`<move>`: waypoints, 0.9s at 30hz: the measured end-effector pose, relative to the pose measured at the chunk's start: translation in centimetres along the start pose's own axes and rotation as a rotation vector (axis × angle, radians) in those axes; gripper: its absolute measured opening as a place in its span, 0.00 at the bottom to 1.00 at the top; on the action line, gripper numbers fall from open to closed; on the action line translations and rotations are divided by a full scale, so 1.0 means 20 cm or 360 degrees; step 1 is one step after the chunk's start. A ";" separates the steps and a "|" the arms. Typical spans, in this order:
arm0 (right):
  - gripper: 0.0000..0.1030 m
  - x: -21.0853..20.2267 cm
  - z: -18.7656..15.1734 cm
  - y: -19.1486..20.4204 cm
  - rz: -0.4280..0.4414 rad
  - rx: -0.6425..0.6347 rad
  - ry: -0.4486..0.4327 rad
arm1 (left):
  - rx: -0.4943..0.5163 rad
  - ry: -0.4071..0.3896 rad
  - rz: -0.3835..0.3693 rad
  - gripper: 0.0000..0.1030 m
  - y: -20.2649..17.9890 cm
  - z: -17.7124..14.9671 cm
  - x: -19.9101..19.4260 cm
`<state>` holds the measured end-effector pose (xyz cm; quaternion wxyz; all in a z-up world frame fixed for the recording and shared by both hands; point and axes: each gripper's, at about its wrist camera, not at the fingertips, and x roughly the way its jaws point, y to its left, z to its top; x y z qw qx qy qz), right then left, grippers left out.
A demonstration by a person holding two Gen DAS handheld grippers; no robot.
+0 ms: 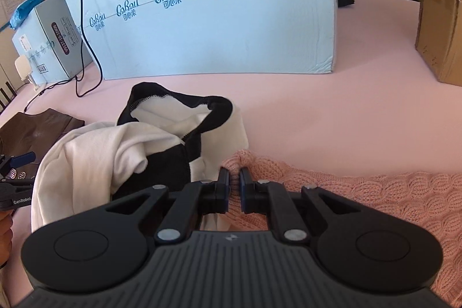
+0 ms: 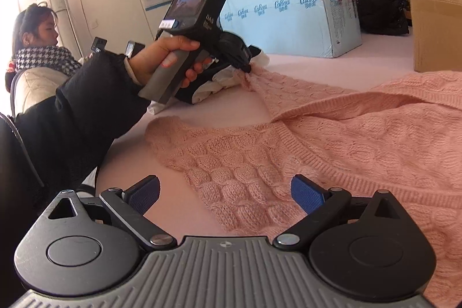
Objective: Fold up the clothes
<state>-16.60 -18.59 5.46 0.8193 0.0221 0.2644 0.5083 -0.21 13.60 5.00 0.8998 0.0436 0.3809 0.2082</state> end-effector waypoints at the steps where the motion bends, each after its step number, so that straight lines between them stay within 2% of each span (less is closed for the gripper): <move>1: 0.95 -0.04 0.01 -0.02 -0.0035 0.0018 -0.0070 | 0.0023 -0.0014 0.0039 0.06 -0.01 0.01 0.01; 4: 0.95 -0.14 0.03 -0.10 -0.0161 0.0110 -0.0254 | 0.0082 -0.0050 0.0128 0.07 -0.04 0.02 0.06; 8: 0.95 -0.26 0.03 -0.25 -0.0315 0.0322 -0.0435 | 0.0163 -0.0077 0.0055 0.13 -0.06 -0.01 0.08; 9: 0.95 -0.28 0.04 -0.27 -0.0338 0.0364 -0.0453 | 0.0204 -0.0096 0.0027 0.23 -0.08 -0.02 0.07; 10: 0.95 -0.29 0.04 -0.30 -0.0360 0.0397 -0.0462 | 0.0239 -0.0114 -0.0022 0.44 -0.08 -0.03 0.05; 11: 0.95 -0.31 0.04 -0.32 -0.0384 0.0431 -0.0469 | 0.0274 -0.0133 -0.0071 0.58 -0.09 -0.04 0.03; 12: 0.95 -0.32 0.04 -0.34 -0.0398 0.0451 -0.0478 | 0.0300 -0.0166 -0.0129 0.84 -0.10 -0.06 0.00; 15: 0.95 -0.40 0.05 -0.37 -0.0413 0.0460 -0.0526 | 0.0274 -0.0357 -0.0297 0.85 -0.08 -0.09 -0.14; 19: 0.96 -0.56 0.06 -0.32 -0.0546 0.0282 -0.0586 | 0.0152 -0.0591 -0.0461 0.87 0.00 -0.13 -0.37; 21: 0.96 -0.64 0.05 -0.29 -0.0685 0.0170 -0.0547 | 0.0073 -0.0596 -0.0640 0.93 0.04 -0.14 -0.47; 24: 0.96 -0.74 0.02 -0.29 -0.0866 0.0060 -0.0461 | 0.0058 -0.0539 -0.0912 0.93 0.01 -0.20 -0.57; 27: 0.96 -0.81 -0.02 -0.30 -0.0984 0.0031 -0.0395 | 0.0122 -0.0460 -0.1040 0.93 -0.12 -0.28 -0.61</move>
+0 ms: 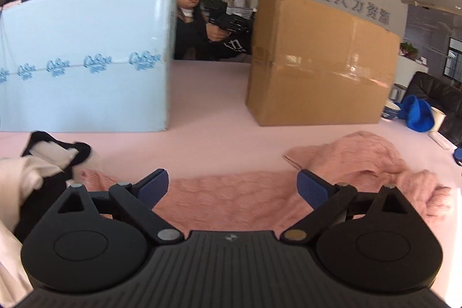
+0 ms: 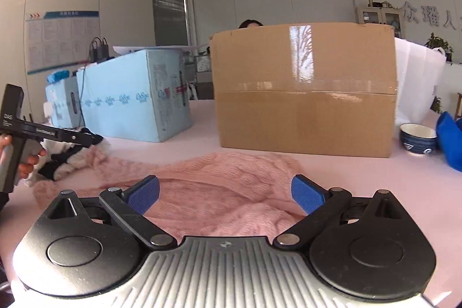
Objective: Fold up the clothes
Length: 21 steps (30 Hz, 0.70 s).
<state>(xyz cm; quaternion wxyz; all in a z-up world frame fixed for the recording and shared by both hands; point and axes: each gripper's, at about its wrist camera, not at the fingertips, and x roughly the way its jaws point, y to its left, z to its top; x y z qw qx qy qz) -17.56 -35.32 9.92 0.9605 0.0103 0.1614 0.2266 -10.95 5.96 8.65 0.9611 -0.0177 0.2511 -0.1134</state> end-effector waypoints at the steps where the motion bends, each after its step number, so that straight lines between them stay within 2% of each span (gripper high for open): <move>1: 0.96 -0.02 -0.01 -0.02 -0.0031 -0.0010 0.0022 | 0.0054 0.0036 -0.0013 0.93 -0.07 -0.03 0.02; 4: 0.96 -0.06 -0.06 -0.06 -0.0085 -0.0071 0.0097 | 0.0197 0.0160 -0.0073 0.93 -0.25 -0.10 0.10; 7: 0.96 -0.07 -0.12 -0.05 -0.0090 -0.0233 0.0191 | 0.0219 0.0340 -0.0151 0.93 -0.36 -0.17 0.17; 8: 0.96 -0.06 -0.13 -0.04 -0.0088 -0.0287 0.0225 | 0.0226 0.0358 -0.0188 0.93 -0.38 -0.19 0.18; 11: 0.95 -0.06 -0.15 -0.05 -0.0029 -0.0365 0.0312 | 0.0312 0.0346 -0.0202 0.93 -0.47 -0.27 0.17; 13: 0.91 -0.06 -0.15 -0.06 0.0090 -0.0414 0.0361 | 0.0380 0.0312 -0.0193 0.93 -0.51 -0.31 0.16; 16: 0.76 -0.05 -0.14 -0.08 0.0156 -0.0463 0.0437 | 0.0449 0.0305 -0.0264 0.93 -0.52 -0.34 0.14; 21: 0.74 0.00 -0.15 -0.22 -0.0022 -0.0433 0.0553 | 0.0452 0.0295 -0.0286 0.93 -0.50 -0.37 0.15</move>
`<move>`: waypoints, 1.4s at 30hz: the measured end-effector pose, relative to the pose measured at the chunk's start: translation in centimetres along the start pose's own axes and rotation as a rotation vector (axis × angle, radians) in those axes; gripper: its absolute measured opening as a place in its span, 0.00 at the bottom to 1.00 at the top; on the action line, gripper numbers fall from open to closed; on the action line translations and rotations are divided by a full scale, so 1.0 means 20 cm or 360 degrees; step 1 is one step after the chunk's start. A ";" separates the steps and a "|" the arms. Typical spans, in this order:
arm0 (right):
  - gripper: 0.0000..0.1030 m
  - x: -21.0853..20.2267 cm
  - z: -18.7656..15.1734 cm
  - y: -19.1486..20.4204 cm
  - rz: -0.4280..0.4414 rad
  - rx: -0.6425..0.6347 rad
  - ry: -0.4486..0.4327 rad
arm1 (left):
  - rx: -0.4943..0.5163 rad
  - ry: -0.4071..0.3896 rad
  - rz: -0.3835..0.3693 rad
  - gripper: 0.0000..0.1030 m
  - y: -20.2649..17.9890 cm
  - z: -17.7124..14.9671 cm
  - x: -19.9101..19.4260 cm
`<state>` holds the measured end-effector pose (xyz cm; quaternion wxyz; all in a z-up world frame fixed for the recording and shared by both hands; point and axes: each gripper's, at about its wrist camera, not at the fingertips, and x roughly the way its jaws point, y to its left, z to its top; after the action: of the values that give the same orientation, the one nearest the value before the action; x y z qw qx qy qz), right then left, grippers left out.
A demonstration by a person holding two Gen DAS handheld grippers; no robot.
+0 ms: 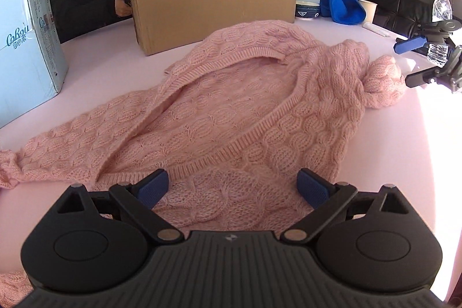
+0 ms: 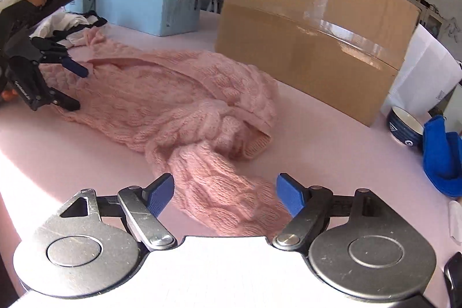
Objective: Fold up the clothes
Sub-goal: 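Grasp a sweater sleeve cuff with the right gripper and pull it outward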
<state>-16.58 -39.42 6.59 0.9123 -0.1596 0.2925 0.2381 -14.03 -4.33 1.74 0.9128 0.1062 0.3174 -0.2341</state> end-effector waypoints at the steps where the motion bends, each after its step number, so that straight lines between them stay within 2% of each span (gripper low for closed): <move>1: 0.74 0.00 -0.01 -0.05 -0.0021 0.0067 0.0010 | -0.0009 0.0000 -0.0005 0.93 0.01 0.00 0.00; 3: 0.65 0.00 -0.05 -0.16 -0.0047 0.0255 -0.0001 | -0.0014 -0.0001 -0.0009 0.93 0.02 0.00 0.00; 5: 0.41 0.04 -0.07 -0.23 -0.0151 0.0423 0.0055 | -0.0020 -0.0002 -0.0014 0.93 0.03 0.00 0.00; 7: 0.32 0.09 -0.10 -0.28 -0.0233 0.0507 0.0151 | -0.0025 -0.0003 -0.0018 0.93 0.04 -0.01 0.00; 8: 0.32 0.11 -0.11 -0.29 -0.0240 0.0535 0.0171 | -0.0025 -0.0004 -0.0019 0.93 0.04 -0.01 -0.01; 12: 0.32 0.12 -0.12 -0.26 -0.0112 0.0587 0.0110 | -0.0026 -0.0011 -0.0022 0.93 0.03 -0.02 0.01; 16: 0.34 0.14 -0.11 -0.21 -0.0089 0.0577 0.0142 | -0.0032 -0.0012 -0.0032 0.93 0.04 -0.02 0.01; 19: 0.10 0.13 -0.12 -0.23 -0.0067 0.0734 0.0114 | -0.0035 -0.0014 -0.0036 0.93 0.05 -0.02 0.01; 21: 0.08 0.13 -0.12 -0.22 -0.0091 0.0774 0.0108 | -0.0040 -0.0015 -0.0027 0.93 0.05 -0.02 0.01; 25: 0.08 0.05 -0.08 -0.07 -0.0214 0.0683 0.0027 | -0.0049 -0.0022 0.0017 0.93 0.06 -0.02 0.01; 31: 0.08 -0.25 -0.04 0.04 -0.0366 0.0700 -0.0162 | -0.0078 -0.0047 0.0127 0.93 0.08 -0.02 0.00; 34: 0.08 -0.39 -0.07 0.09 -0.0424 0.0737 -0.0205 | -0.0096 -0.0062 0.0180 0.93 0.09 -0.03 -0.01; 38: 0.08 -0.56 -0.13 0.22 -0.0458 0.0759 -0.0221 | -0.0112 -0.0093 0.0238 0.93 0.09 -0.02 -0.03; 42: 0.08 -0.64 -0.22 0.36 -0.0412 0.0816 -0.0189 | -0.0143 -0.0126 0.0308 0.93 0.10 -0.02 -0.06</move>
<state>-31.54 -39.61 9.82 0.9612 0.0543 0.2663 0.0470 -14.11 -1.94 2.21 0.9468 0.0861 0.2796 -0.1344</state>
